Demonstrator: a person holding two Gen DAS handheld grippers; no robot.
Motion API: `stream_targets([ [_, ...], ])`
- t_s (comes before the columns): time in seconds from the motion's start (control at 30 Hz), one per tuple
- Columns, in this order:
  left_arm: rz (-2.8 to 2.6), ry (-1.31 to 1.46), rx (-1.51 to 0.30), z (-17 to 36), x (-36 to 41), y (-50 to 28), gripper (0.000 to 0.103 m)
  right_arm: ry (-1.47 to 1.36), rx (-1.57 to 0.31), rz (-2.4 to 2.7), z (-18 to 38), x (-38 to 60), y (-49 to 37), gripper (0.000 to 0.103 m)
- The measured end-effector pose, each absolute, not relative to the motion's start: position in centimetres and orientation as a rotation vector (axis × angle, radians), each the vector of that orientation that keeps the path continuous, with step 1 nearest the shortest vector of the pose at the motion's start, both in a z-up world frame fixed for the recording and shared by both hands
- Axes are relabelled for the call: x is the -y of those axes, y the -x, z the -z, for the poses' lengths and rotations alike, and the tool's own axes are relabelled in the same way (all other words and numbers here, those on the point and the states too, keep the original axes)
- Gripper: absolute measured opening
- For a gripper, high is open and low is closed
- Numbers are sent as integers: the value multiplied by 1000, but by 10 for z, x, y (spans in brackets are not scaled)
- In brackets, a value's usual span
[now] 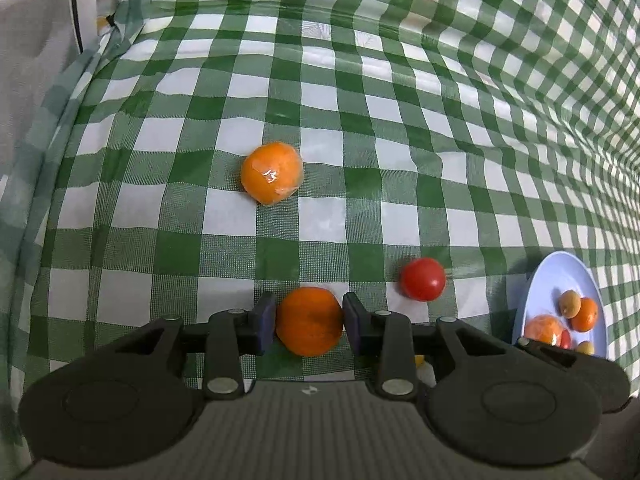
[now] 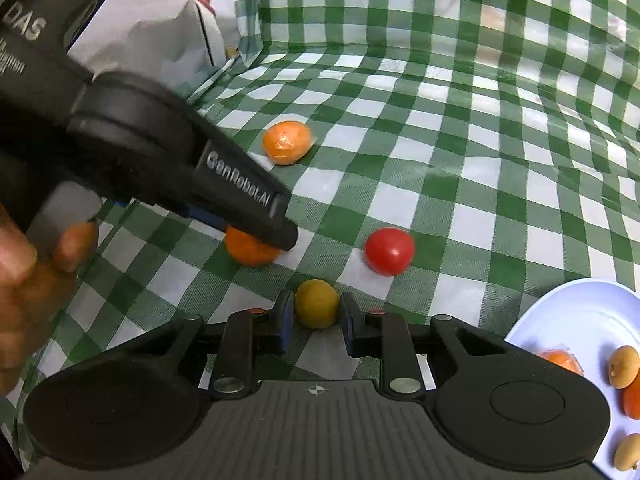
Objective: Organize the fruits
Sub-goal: 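Grasp another orange with the left tool while the right grasps a yellow fruit, then hold the orange and yellow fruit above the pile with both tools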
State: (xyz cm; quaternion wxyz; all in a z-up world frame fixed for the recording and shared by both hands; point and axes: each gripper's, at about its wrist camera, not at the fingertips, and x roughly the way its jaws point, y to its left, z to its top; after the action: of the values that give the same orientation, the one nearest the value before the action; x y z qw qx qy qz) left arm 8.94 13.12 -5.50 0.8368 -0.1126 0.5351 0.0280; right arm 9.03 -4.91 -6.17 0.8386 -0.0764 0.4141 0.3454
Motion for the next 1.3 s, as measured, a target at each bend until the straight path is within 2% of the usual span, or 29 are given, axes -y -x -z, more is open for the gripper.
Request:
stream_targets([
  [1.3,-52,165,-1124,56,-132,-100,39,120,-867,-684,53,53,-89,26],
])
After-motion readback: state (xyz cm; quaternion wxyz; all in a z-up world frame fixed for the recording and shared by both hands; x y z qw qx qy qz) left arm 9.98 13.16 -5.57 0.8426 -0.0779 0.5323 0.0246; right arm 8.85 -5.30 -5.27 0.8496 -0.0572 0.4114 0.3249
